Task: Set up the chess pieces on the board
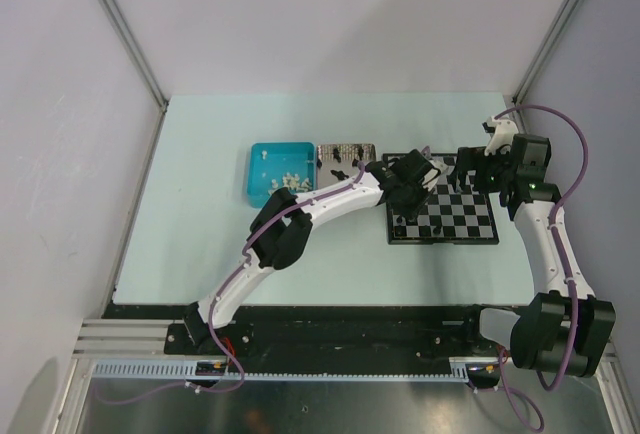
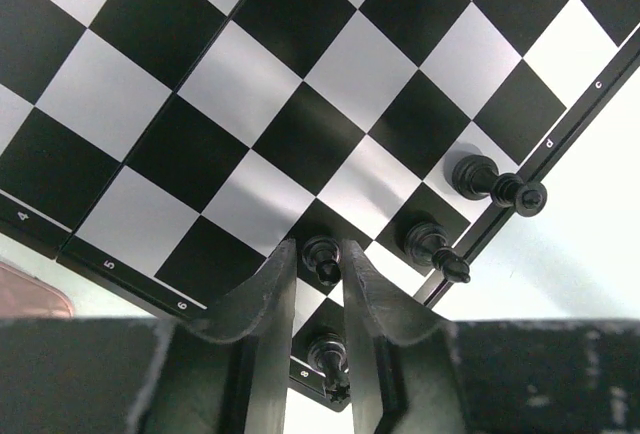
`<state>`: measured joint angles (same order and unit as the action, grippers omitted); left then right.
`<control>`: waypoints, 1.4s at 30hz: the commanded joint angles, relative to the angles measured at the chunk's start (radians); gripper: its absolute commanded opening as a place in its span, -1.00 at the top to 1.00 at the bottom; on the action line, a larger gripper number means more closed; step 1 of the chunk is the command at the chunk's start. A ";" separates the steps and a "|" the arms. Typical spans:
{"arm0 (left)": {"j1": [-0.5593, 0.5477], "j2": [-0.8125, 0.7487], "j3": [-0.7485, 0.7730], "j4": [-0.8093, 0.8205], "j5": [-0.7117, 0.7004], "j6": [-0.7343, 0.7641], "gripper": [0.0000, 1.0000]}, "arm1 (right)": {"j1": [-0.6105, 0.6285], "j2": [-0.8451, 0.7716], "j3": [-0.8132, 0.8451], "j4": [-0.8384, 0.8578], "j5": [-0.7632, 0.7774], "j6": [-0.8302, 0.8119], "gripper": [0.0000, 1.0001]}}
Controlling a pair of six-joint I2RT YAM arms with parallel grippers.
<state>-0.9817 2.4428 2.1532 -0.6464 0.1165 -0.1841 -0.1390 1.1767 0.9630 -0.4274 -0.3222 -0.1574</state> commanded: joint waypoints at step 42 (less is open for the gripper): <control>0.538 -1.424 -1.149 0.312 -0.074 0.029 -0.99 | 0.222 0.070 0.144 -0.120 -0.419 -0.249 -0.99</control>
<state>-0.5640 1.2156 1.1706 -0.3752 -0.0059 -0.1909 -0.0166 1.2057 1.0103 -0.5354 -0.7589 -0.3897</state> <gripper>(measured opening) 0.996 0.994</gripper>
